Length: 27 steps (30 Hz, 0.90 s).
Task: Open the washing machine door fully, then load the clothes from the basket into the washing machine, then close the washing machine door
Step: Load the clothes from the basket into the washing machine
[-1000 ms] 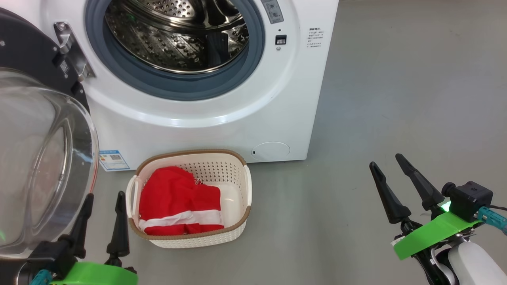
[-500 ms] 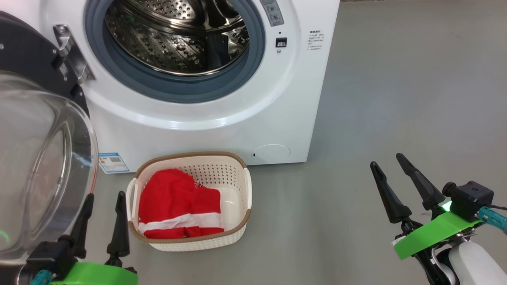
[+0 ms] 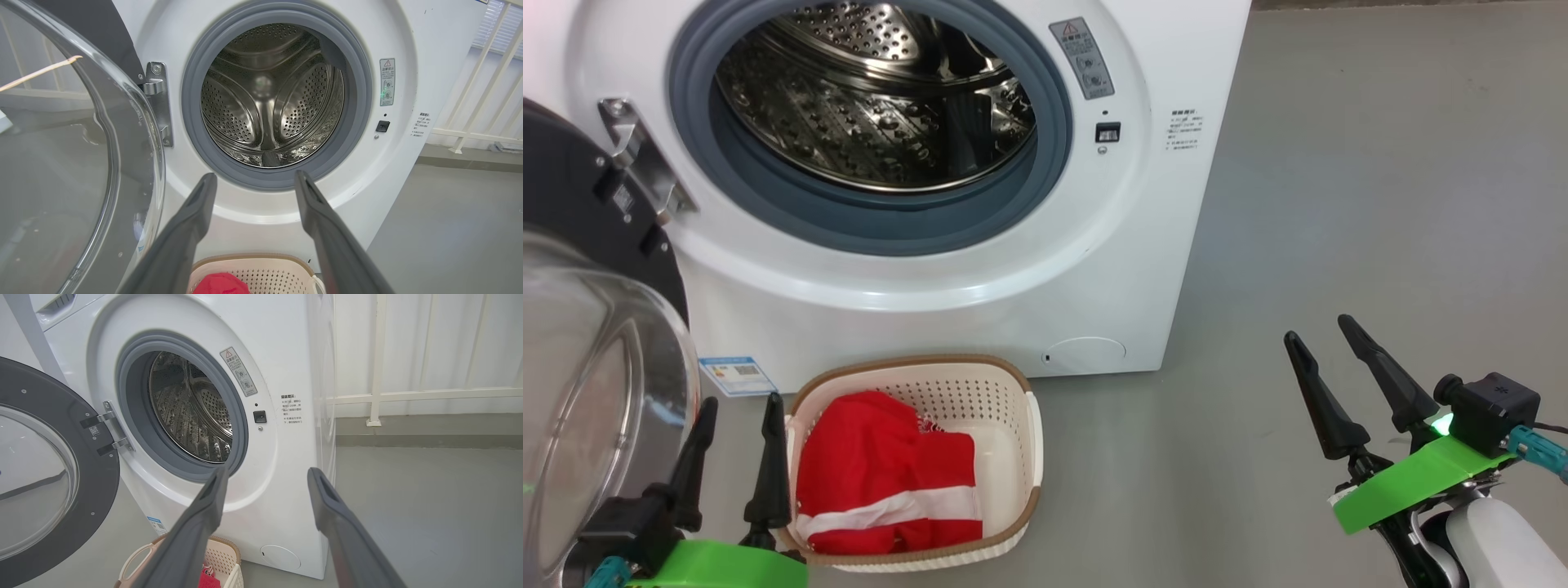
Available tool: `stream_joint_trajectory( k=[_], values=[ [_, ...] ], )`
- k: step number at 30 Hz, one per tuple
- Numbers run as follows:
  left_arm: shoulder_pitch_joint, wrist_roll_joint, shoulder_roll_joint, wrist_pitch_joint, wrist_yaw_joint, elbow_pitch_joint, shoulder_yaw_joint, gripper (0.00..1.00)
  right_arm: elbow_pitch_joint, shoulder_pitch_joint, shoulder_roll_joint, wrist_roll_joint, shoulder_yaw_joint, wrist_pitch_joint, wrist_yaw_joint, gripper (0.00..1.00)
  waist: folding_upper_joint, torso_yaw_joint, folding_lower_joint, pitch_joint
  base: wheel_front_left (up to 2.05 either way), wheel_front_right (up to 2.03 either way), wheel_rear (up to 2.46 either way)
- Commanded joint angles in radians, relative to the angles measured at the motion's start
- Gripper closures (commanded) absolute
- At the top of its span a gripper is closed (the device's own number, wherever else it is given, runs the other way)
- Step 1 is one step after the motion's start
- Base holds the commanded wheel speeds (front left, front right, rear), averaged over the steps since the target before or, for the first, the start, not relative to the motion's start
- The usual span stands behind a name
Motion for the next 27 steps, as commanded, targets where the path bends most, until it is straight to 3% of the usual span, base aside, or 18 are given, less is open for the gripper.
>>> stream_joint_trajectory(
  k=[1,27],
  values=[
    [-0.028,0.009,0.015,-0.012,-0.008,-0.026,0.039,0.00,-0.027,0.002,-0.010,-0.008,0.010,-0.012,0.002,0.00,0.0000,0.000,-0.0001,0.001,0.93,-0.93,0.00],
    [-0.039,0.027,0.002,-0.012,-0.019,-0.019,0.051,0.00,-0.028,-0.009,-0.014,-0.012,0.012,-0.012,0.002,0.00,0.0000,0.004,-0.0001,0.017,0.10,-0.10,0.00]
  ],
)
